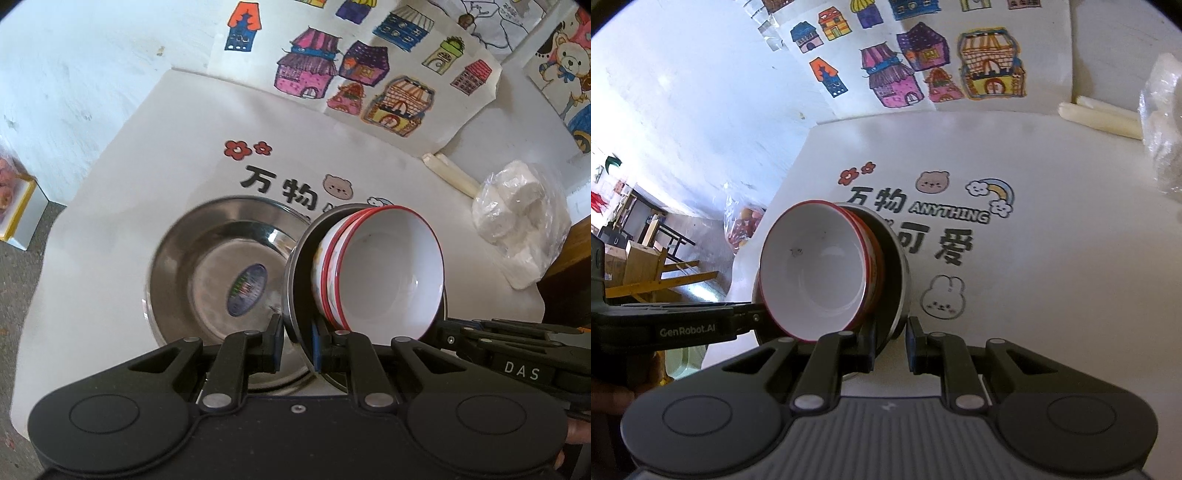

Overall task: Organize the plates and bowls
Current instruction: 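Carry the nested bowls with both grippers over the steel plate stack and lower them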

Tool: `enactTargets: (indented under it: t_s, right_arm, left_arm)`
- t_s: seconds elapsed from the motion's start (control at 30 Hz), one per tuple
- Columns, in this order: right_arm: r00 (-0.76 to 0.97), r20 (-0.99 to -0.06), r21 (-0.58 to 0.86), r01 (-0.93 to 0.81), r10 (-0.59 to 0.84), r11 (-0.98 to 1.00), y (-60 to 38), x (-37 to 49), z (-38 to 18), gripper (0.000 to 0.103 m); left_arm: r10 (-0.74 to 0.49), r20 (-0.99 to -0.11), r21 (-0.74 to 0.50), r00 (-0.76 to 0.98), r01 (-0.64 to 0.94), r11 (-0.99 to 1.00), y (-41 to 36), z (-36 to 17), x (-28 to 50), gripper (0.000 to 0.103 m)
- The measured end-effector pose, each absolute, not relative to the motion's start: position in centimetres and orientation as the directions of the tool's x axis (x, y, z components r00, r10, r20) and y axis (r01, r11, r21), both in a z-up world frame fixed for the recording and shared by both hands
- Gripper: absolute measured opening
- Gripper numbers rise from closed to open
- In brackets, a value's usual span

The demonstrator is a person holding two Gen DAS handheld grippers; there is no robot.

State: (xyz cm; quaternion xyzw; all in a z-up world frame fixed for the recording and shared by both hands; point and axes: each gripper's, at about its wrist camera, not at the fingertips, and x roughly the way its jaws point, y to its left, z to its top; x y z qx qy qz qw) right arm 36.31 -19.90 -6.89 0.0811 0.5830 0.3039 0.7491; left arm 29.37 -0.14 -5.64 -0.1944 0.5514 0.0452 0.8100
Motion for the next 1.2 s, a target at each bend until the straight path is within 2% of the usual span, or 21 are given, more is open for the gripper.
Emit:
enactTargets:
  t_s: [0.57,1.2]
  right_arm:
    - [0.169,-0.83,0.461,-0.327,0.531,0.825,-15.4,36.7,-6.4,0.019]
    - [0.103,-0.837,0.463,-0.388,0.537,0.797,-9.8,38.2,-7.8,0.019]
  left_arm:
    - [-0.167,-0.906,-0.274,0.388,-0.24,0.931,4.2,-5.7,30.5,0.015]
    - [-0.139,-0.923,-0.261,0.358,-0.322,0.91,9.7,-6.9,30.5,0.015]
